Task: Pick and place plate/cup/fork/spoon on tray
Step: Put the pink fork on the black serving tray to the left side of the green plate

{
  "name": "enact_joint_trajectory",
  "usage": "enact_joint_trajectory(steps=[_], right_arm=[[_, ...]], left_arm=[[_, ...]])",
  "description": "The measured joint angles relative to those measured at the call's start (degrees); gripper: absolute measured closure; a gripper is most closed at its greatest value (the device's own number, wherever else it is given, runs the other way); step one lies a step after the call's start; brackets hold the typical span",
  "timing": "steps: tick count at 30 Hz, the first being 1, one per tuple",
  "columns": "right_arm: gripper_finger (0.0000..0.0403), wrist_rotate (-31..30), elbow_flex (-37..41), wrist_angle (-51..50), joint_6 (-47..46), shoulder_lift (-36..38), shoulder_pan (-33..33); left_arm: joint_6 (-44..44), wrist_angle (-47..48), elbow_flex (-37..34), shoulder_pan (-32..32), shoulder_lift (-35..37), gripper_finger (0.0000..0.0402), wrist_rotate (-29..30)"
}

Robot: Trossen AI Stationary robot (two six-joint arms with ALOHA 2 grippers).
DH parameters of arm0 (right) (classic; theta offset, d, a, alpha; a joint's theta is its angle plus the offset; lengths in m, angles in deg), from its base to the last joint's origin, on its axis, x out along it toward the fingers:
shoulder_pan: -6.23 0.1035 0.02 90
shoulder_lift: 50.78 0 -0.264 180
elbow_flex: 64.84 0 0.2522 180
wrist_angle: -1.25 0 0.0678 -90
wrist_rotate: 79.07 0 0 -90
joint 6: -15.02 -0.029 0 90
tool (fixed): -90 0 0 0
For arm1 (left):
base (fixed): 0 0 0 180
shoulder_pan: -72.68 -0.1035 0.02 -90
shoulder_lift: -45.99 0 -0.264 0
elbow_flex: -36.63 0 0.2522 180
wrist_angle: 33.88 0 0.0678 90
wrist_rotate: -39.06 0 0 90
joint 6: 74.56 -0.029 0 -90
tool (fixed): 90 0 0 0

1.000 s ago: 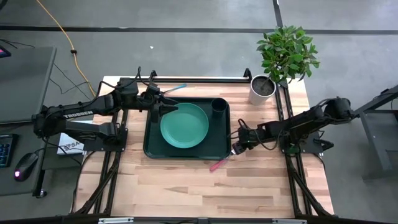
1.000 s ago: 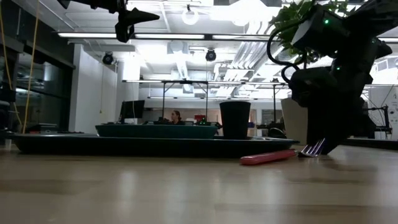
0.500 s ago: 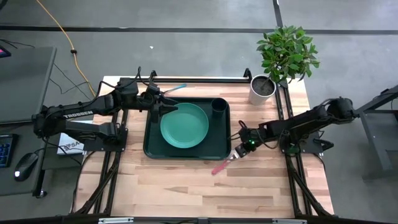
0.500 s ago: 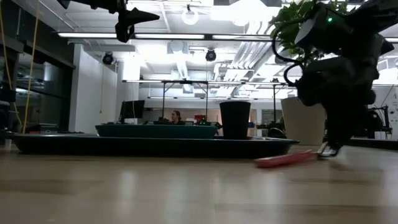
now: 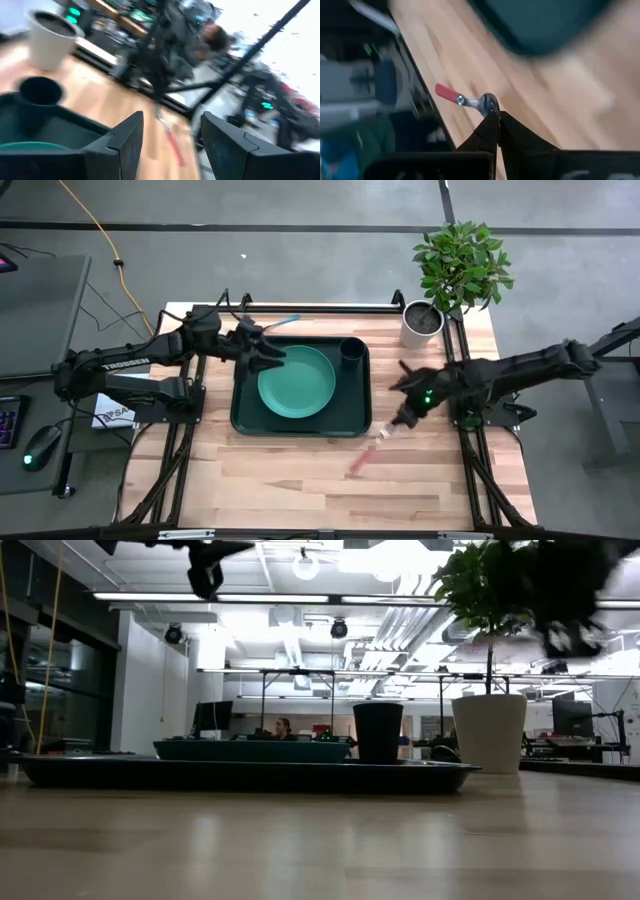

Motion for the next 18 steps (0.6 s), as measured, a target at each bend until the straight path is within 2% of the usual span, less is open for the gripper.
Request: enact_joint_trajectory(steps=[4, 7, 12, 18], right_arm=[[0.0402, -11.84, -12.15, -3.23, 7.48, -5.04, -0.47], [0.0402, -16.62, -22.63, -6.95, 13.97, -11.6, -1.59], [0.0402, -18.38, -37.65, -8.6, 24.38, -22.17, -3.09], [0.0402, -18.34, -49.57, -14.78, 32.17, -32.23, -4.74]], left_arm=[[6.1, -1.61, 0.02, 2.76, -2.28, 0.0218, -1.85], [9.01, -1.28, 0.07, 5.66, -4.87, 0.0218, -1.83], [8.16, 2.68, -0.01, 9.85, -10.8, 0.0217, 1.4], [8.24, 2.49, -0.02, 12.03, -16.91, 0.0217, 3.19]])
